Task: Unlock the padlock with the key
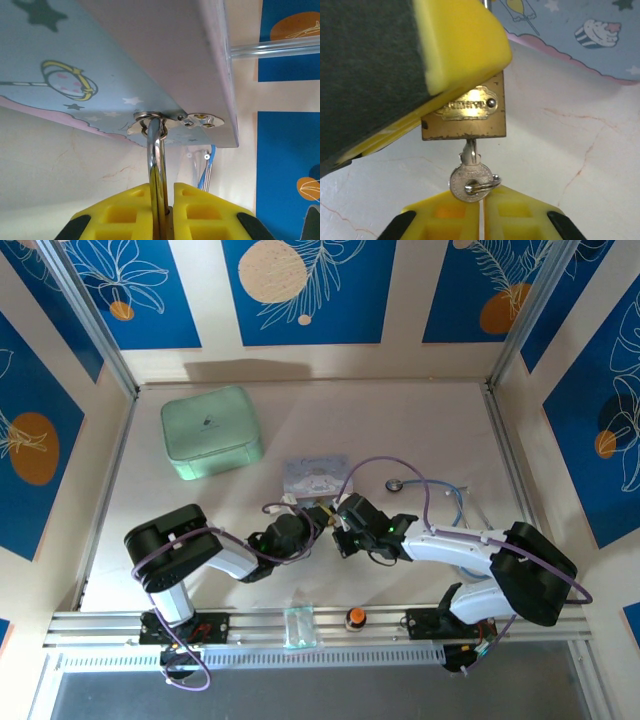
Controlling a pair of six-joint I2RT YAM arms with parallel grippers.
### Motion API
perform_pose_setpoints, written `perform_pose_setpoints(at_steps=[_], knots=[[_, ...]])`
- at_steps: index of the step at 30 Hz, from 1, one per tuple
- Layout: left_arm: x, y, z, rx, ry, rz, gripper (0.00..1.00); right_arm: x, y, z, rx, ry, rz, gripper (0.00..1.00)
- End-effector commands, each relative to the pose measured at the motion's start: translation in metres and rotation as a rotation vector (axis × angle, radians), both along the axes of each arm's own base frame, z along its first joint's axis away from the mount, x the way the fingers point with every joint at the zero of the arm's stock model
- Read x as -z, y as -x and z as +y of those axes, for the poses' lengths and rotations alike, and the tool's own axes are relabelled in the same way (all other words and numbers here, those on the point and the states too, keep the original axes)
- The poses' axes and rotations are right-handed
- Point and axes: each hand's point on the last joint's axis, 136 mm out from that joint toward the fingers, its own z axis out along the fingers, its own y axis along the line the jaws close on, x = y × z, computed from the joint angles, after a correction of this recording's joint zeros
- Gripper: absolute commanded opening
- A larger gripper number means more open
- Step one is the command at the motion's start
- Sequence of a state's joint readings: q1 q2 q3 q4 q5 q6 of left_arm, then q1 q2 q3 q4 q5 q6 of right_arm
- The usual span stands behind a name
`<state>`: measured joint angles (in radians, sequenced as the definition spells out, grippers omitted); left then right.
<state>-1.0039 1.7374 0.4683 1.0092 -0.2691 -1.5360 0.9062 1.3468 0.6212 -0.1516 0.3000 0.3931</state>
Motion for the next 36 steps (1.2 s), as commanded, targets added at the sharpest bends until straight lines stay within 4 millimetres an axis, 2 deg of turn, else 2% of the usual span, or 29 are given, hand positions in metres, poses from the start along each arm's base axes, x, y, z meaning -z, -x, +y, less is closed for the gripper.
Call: perform_pose_setpoints(at_steps=[1,11,18,22,25,29,36], knots=[[-0.032,-0.004,-0.015,0.027,0.088,-0.061,0.0,-0.012,-0.01,0.013,-0.005,-0.051,-0.05,0.08],[-0.027,0.003,-0.015,0.033,0.1,-0.044,0.0,-0.029,-0.028,0.019,0.02,-0.118,-0.08,0.07],[-0.027,-0.003,-0.005,0.005,0.073,-0.061,0.0,-0.019,-0.013,-0.001,0.036,-0.079,-0.056,0.22],[-0.027,-0.004,-0.003,0.006,0.054,-0.063,0.0,-0.021,-0.002,-0.016,0.057,-0.068,-0.046,0.35],[-0.027,-0.004,-0.003,0.007,0.056,-0.063,0.0,-0.024,0.001,-0.023,0.069,-0.069,-0.053,0.39],[-0.029,-0.004,-0.005,0.014,0.061,-0.067,0.0,-0.022,-0.001,-0.019,0.039,-0.045,-0.058,0.4],[-0.032,-0.003,-0.004,0.019,0.046,-0.072,0.0,-0.023,-0.012,0.003,-0.03,0.014,-0.114,0.39]])
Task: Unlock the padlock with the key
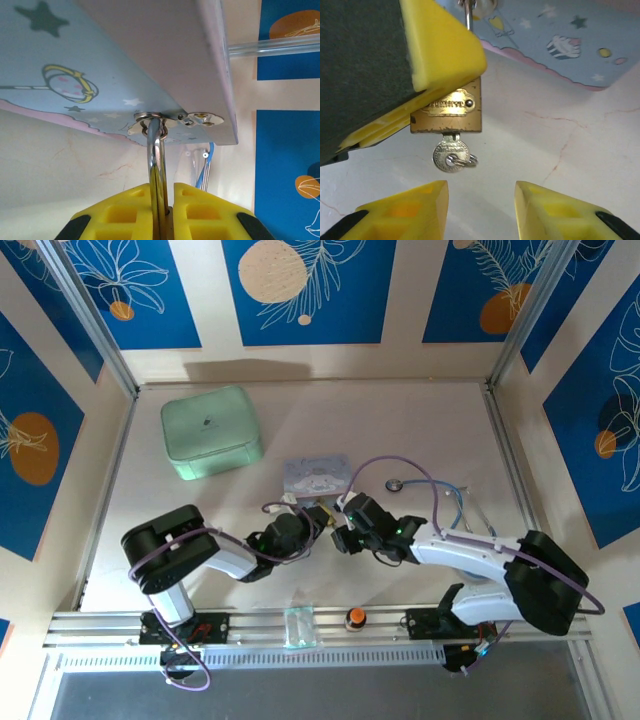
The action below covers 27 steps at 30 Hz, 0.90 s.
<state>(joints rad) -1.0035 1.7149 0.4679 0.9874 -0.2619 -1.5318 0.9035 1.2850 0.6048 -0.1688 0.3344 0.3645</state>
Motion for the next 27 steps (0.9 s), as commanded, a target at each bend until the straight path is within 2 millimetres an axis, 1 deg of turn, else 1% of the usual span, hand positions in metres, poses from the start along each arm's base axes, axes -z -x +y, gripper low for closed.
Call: perform_pose_setpoints(at_steps=[1,5,8,10,15,17,21,24,27], knots=[[-0.03,-0.004,-0.004,0.012,0.052,-0.072,0.0,-0.013,-0.012,0.013,-0.03,0.018,-0.073,0.39],[-0.03,-0.003,-0.007,0.026,0.054,-0.068,0.0,-0.011,-0.025,0.013,0.0,0.082,-0.124,0.35],[-0.031,-0.002,-0.008,0.032,0.062,-0.061,0.0,-0.011,-0.029,0.02,-0.013,0.087,-0.147,0.3],[-0.032,-0.002,-0.01,0.04,0.064,-0.066,0.0,-0.013,-0.031,0.023,-0.021,0.081,-0.161,0.24],[-0.03,0.0,-0.012,0.053,0.071,-0.054,0.0,-0.015,-0.035,0.028,-0.04,0.051,-0.171,0.11],[-0.029,0.001,-0.012,0.053,0.072,-0.05,0.0,-0.017,-0.033,0.032,-0.063,0.016,-0.16,0.08],[-0.027,0.002,-0.012,0.062,0.071,-0.045,0.0,-0.023,-0.024,0.038,-0.131,-0.107,-0.112,0.05],[-0.023,0.004,-0.013,0.075,0.067,-0.038,0.0,-0.03,-0.022,0.037,-0.166,-0.208,-0.05,0.04],[-0.02,0.007,-0.014,0.095,0.056,-0.037,0.0,-0.035,-0.019,0.031,-0.17,-0.319,0.025,0.03]])
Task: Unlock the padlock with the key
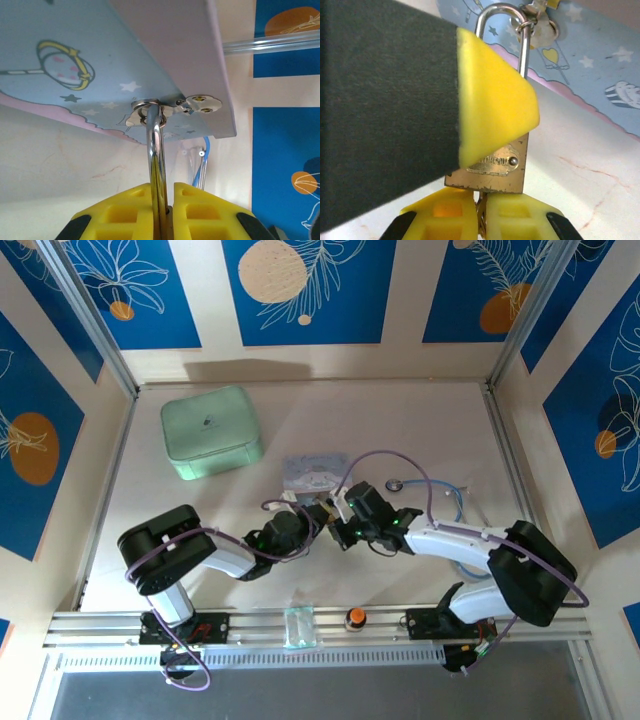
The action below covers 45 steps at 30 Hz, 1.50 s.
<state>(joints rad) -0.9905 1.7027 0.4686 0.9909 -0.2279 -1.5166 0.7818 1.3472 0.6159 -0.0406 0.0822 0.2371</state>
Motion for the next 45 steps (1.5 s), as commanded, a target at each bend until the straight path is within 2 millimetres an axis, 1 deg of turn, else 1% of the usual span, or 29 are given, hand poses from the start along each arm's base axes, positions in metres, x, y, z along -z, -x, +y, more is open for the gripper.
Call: perform_pose_setpoints(at_steps=[1,7,9,11,15,17,20,23,25,26,27,28,30,32,33,35,37,38,39,40,42,43,45], knots=[[-0.013,0.009,-0.012,0.077,0.035,-0.028,0.0,-0.031,-0.004,0.01,-0.035,-0.215,0.028,0.03],[0.003,0.009,-0.009,0.134,-0.082,-0.033,0.0,-0.035,0.008,0.005,-0.042,-0.387,0.151,0.01],[0.008,0.01,-0.005,0.141,-0.124,-0.035,0.0,-0.033,0.011,0.001,-0.032,-0.41,0.176,0.01],[0.013,0.01,-0.001,0.146,-0.164,-0.032,0.04,-0.03,0.012,-0.002,-0.023,-0.406,0.186,0.01],[0.014,0.009,0.002,0.149,-0.194,-0.045,0.1,-0.024,0.015,-0.003,-0.019,-0.374,0.199,0.01],[0.016,0.008,0.003,0.152,-0.201,-0.044,0.17,-0.021,0.017,-0.001,-0.023,-0.354,0.201,0.01],[0.017,0.008,0.0,0.169,-0.216,-0.052,0.18,-0.015,0.02,0.004,-0.023,-0.329,0.206,0.01],[0.02,0.007,0.0,0.177,-0.239,-0.051,0.27,-0.008,0.023,0.007,-0.014,-0.316,0.222,0.01],[0.024,0.007,0.003,0.178,-0.271,-0.048,0.36,-0.001,0.024,0.007,0.006,-0.307,0.242,0.01],[0.025,0.008,0.004,0.179,-0.286,-0.045,0.38,0.001,0.024,0.008,0.013,-0.306,0.25,0.01],[0.027,0.008,0.005,0.186,-0.304,-0.048,0.36,0.003,0.024,0.009,0.019,-0.305,0.253,0.01],[0.028,0.009,0.006,0.191,-0.32,-0.053,0.32,0.004,0.024,0.011,0.018,-0.303,0.251,0.01],[0.03,0.01,0.009,0.199,-0.344,-0.051,0.31,0.007,0.026,0.015,0.016,-0.296,0.249,0.01],[0.033,0.011,0.01,0.206,-0.369,-0.046,0.38,0.01,0.027,0.018,0.012,-0.297,0.262,0.01],[0.034,0.011,0.01,0.209,-0.376,-0.046,0.39,0.012,0.027,0.02,0.01,-0.295,0.269,0.01],[0.034,0.012,0.01,0.215,-0.374,-0.051,0.37,0.014,0.028,0.024,0.007,-0.293,0.282,0.01],[0.036,0.013,0.011,0.218,-0.381,-0.046,0.37,0.016,0.028,0.027,0.015,-0.307,0.291,0.01],[0.037,0.013,0.011,0.223,-0.392,-0.044,0.39,0.017,0.029,0.027,0.017,-0.31,0.298,0.01],[0.04,0.014,0.013,0.227,-0.415,-0.035,0.44,0.016,0.028,0.029,0.019,-0.319,0.303,0.01],[0.042,0.015,0.016,0.227,-0.433,-0.027,0.46,0.017,0.028,0.029,0.022,-0.324,0.307,0.01],[0.041,0.017,0.022,0.214,-0.447,-0.04,0.46,0.02,0.029,0.031,0.026,-0.308,0.305,0.01],[0.041,0.018,0.025,0.209,-0.456,-0.044,0.45,0.022,0.03,0.032,0.025,-0.291,0.3,0.01],[0.037,0.018,0.026,0.218,-0.475,-0.061,0.36,0.025,0.031,0.035,0.023,-0.275,0.3,0.01]])
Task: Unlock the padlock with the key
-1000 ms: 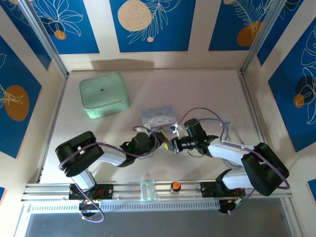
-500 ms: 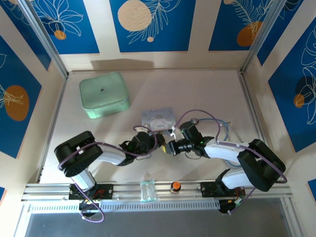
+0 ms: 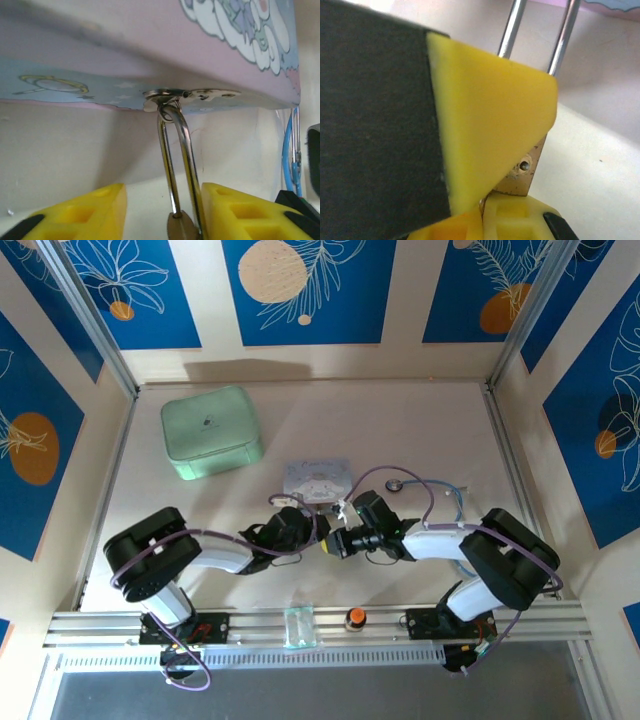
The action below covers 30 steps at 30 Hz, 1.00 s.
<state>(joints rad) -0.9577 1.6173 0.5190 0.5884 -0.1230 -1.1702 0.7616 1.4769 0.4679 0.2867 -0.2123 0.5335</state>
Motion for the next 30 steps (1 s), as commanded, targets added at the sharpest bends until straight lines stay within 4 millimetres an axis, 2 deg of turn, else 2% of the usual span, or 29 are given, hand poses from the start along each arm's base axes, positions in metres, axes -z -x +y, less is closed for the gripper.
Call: perform_pose_setpoints(at_steps=[1,4,7,10,13,16,18,25,30], knots=[[-0.002,0.002,0.008,0.02,-0.078,-0.032,0.35,-0.005,-0.004,0.013,-0.003,-0.012,-0.012,0.01],[-0.006,0.005,0.002,0.047,-0.095,-0.037,0.35,0.0,-0.004,0.018,0.008,0.035,-0.013,0.01],[0.001,0.01,0.004,0.05,-0.099,-0.009,0.33,0.004,-0.004,0.023,0.032,0.06,-0.007,0.01],[0.01,0.015,0.01,0.059,-0.139,0.01,0.24,0.006,-0.003,0.03,0.043,0.047,0.011,0.02],[0.011,0.014,0.018,0.064,-0.201,-0.007,0.13,0.008,-0.001,0.031,0.048,0.049,0.024,0.05],[0.01,0.011,0.028,0.061,-0.252,-0.02,0.08,0.005,0.0,0.028,0.055,0.03,0.031,0.1],[0.01,0.009,0.033,0.061,-0.266,-0.022,0.08,0.0,0.001,0.024,0.062,0.029,0.032,0.2],[0.02,0.01,0.05,0.096,-0.366,0.0,0.08,-0.016,0.002,0.0,0.104,0.023,0.007,0.34],[0.025,0.009,0.06,0.178,-0.555,0.008,0.1,-0.025,-0.005,-0.016,0.145,0.053,-0.038,0.36]])
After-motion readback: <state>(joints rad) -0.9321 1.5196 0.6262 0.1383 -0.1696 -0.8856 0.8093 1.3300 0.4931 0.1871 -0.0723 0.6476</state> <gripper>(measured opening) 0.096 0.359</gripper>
